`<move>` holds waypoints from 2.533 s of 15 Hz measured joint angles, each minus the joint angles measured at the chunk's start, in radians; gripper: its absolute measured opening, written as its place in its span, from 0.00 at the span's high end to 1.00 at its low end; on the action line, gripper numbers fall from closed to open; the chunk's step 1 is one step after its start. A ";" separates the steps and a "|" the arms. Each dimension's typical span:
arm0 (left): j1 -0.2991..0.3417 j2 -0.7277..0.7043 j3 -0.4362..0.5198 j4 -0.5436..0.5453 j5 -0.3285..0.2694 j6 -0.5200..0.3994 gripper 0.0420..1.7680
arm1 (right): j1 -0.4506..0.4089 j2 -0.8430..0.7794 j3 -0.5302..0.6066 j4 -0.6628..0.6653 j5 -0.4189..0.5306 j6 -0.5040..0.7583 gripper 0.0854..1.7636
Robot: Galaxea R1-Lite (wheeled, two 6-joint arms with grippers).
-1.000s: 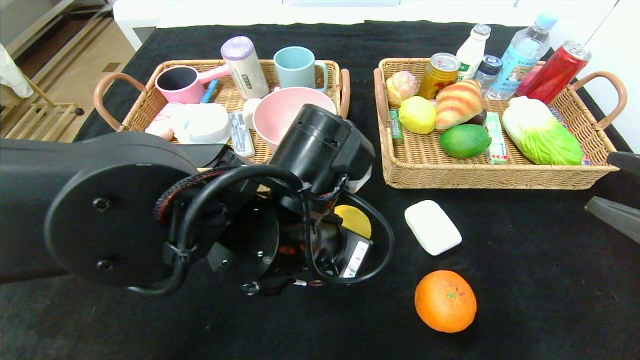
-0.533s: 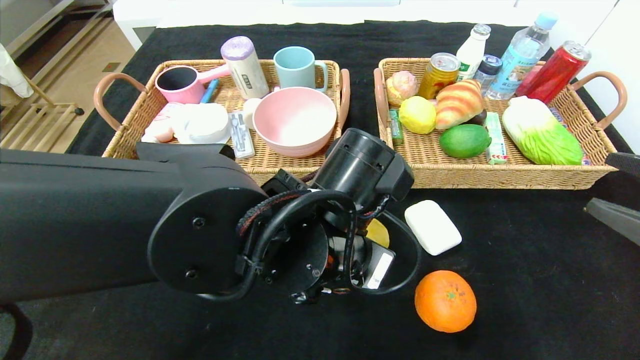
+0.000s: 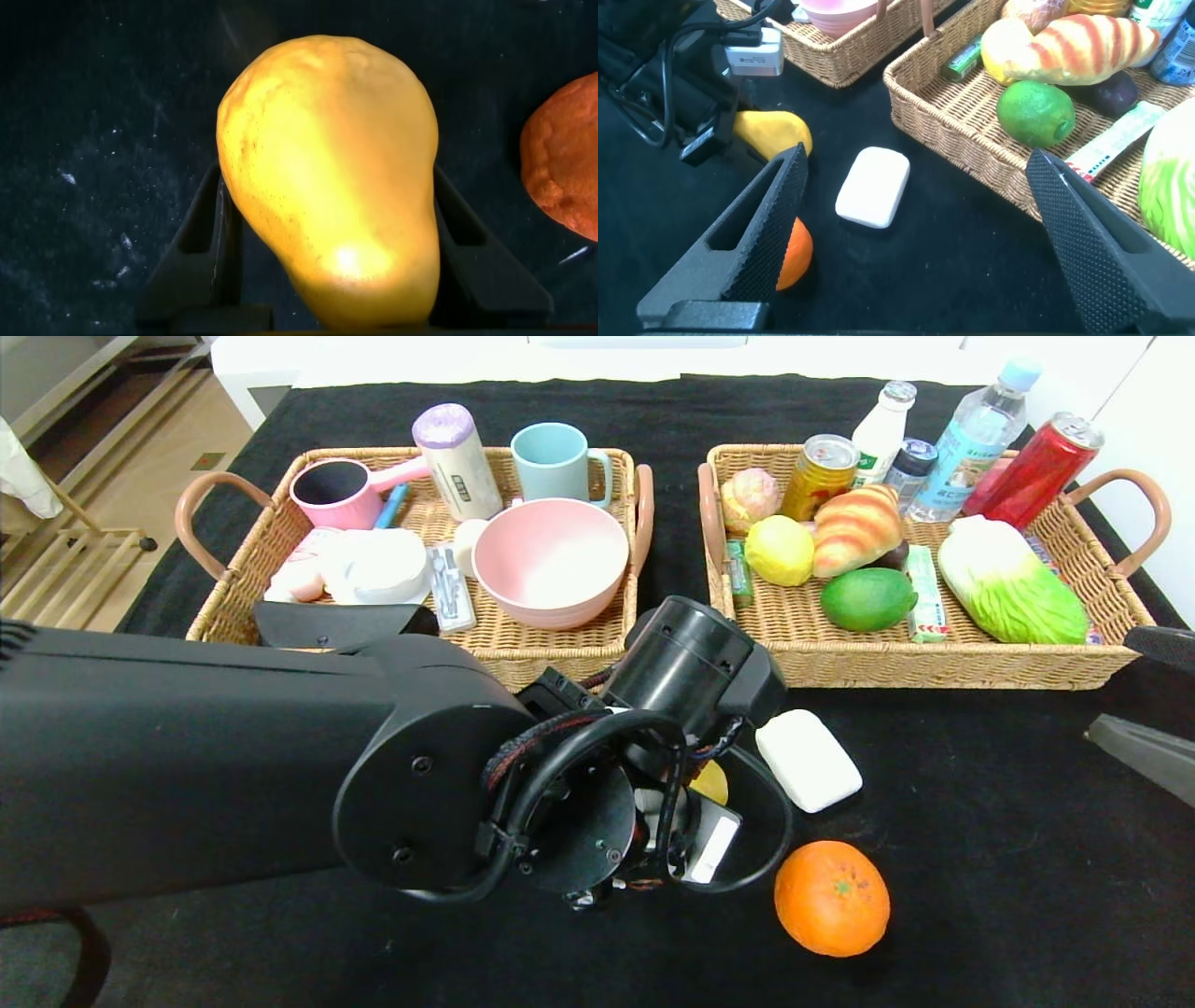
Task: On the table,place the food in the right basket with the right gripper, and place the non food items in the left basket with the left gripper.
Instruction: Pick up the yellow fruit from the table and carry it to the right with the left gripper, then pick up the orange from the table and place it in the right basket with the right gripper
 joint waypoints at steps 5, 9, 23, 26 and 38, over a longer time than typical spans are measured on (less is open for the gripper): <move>-0.003 0.007 0.004 -0.026 0.021 0.000 0.43 | 0.002 0.000 0.010 0.000 0.000 0.000 0.03; -0.003 0.010 0.008 -0.035 0.027 -0.001 0.32 | 0.010 0.000 0.005 0.001 -0.001 0.000 0.03; -0.030 -0.116 0.083 -0.035 0.021 -0.003 0.08 | 0.013 0.009 0.006 0.009 -0.002 0.001 0.03; -0.048 -0.217 0.175 -0.045 0.012 -0.002 0.06 | 0.013 0.019 0.005 0.014 -0.009 0.004 0.03; 0.014 -0.555 0.761 -0.696 -0.200 0.191 0.04 | 0.229 -0.050 -0.011 0.241 -0.196 0.000 0.03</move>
